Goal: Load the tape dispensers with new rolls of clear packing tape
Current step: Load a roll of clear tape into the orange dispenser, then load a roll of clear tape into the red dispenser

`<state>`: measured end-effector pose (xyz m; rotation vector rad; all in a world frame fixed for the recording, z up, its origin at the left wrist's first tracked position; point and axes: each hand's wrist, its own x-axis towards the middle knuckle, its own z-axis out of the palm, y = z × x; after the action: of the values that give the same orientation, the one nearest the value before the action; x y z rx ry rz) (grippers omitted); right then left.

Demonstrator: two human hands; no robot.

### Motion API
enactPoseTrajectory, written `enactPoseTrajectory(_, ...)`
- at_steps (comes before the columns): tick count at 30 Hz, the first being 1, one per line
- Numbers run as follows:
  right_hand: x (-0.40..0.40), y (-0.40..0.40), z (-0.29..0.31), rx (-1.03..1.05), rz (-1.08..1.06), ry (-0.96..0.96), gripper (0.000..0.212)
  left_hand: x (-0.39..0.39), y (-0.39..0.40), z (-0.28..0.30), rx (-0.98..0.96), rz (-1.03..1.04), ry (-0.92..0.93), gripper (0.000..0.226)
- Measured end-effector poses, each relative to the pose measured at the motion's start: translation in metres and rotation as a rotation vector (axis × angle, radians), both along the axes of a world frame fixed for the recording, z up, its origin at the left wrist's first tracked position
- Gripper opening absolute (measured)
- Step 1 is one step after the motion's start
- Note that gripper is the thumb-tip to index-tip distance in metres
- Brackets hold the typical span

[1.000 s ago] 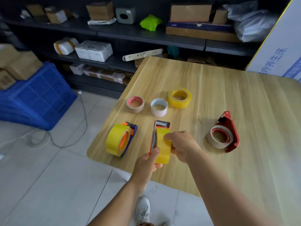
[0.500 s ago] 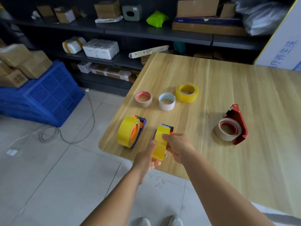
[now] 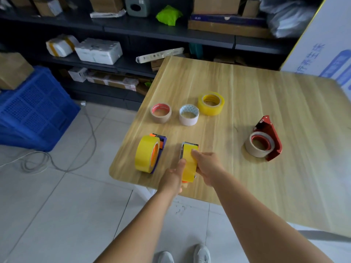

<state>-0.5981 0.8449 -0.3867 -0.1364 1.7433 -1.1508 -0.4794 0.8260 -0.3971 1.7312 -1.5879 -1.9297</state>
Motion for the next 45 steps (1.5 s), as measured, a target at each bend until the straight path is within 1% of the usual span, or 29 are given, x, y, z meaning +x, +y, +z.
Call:
enactPoseTrajectory(1,0.0,0.0,0.001,-0.003,-0.012,-0.001,0.033,-0.001,-0.001,0.001,-0.06,-0.031,-0.039,0.076)
enactPoseTrajectory(2,0.001,0.0,0.002,-0.002,-0.017,-0.002,0.03,-0.002,-0.001,0.001,-0.128,-0.057,-0.077,0.078)
enactPoseTrajectory(5,0.003,-0.002,0.003,0.012,-0.024,-0.003,0.025,0.002,-0.002,0.001,-0.279,-0.054,-0.16,0.076)
enactPoseTrajectory(8,0.006,-0.003,-0.001,0.014,-0.022,0.006,0.02,0.003,-0.004,0.011,-0.413,-0.001,-0.093,0.049)
enactPoseTrajectory(10,0.008,-0.003,-0.004,0.004,-0.022,0.008,0.017,0.004,-0.005,0.02,-0.484,0.009,-0.043,0.043)
enactPoseTrajectory(11,0.008,-0.002,-0.005,-0.003,-0.024,0.009,0.019,0.004,-0.006,0.022,-0.482,0.013,-0.029,0.042)
enactPoseTrajectory(14,0.008,-0.002,-0.008,0.0,-0.019,0.026,0.04,0.005,-0.012,0.026,-0.438,-0.016,0.0,0.039)
enactPoseTrajectory(15,0.008,-0.002,-0.009,0.002,-0.011,0.046,0.042,0.005,-0.014,0.026,-0.434,-0.029,0.002,0.039)
enactPoseTrajectory(19,0.008,-0.001,-0.008,0.02,0.005,0.101,0.033,0.007,-0.018,0.029,-0.455,-0.075,-0.035,0.037)
enactPoseTrajectory(27,0.013,-0.001,-0.004,0.029,0.007,0.138,0.042,0.011,-0.021,0.031,-0.432,-0.135,-0.062,0.038)
enactPoseTrajectory(30,0.016,-0.001,0.004,0.053,0.003,0.174,0.048,0.008,-0.022,0.035,-0.491,-0.215,-0.109,0.039)
enactPoseTrajectory(32,0.017,0.002,0.011,0.068,0.039,0.226,0.049,0.005,-0.021,0.038,-0.567,-0.3,-0.18,0.044)
enactPoseTrajectory(34,0.014,0.008,0.019,0.075,0.113,0.325,0.047,0.001,-0.02,0.042,-0.669,-0.375,-0.251,0.052)
enactPoseTrajectory(37,0.005,0.021,0.028,0.087,0.263,0.564,0.053,-0.01,-0.016,0.051,-0.839,-0.521,-0.285,0.06)
enactPoseTrajectory(40,-0.016,0.035,0.032,0.11,0.394,0.769,0.06,-0.031,-0.011,0.056,-1.0,-0.711,-0.378,0.065)
enactPoseTrajectory(42,-0.035,0.044,0.034,0.15,0.465,0.873,0.063,-0.05,-0.009,0.052,-1.055,-0.797,-0.42,0.067)
enactPoseTrajectory(45,-0.069,0.058,0.031,0.2,0.529,0.99,0.066,-0.083,-0.002,0.043,-1.054,-0.843,-0.423,0.07)
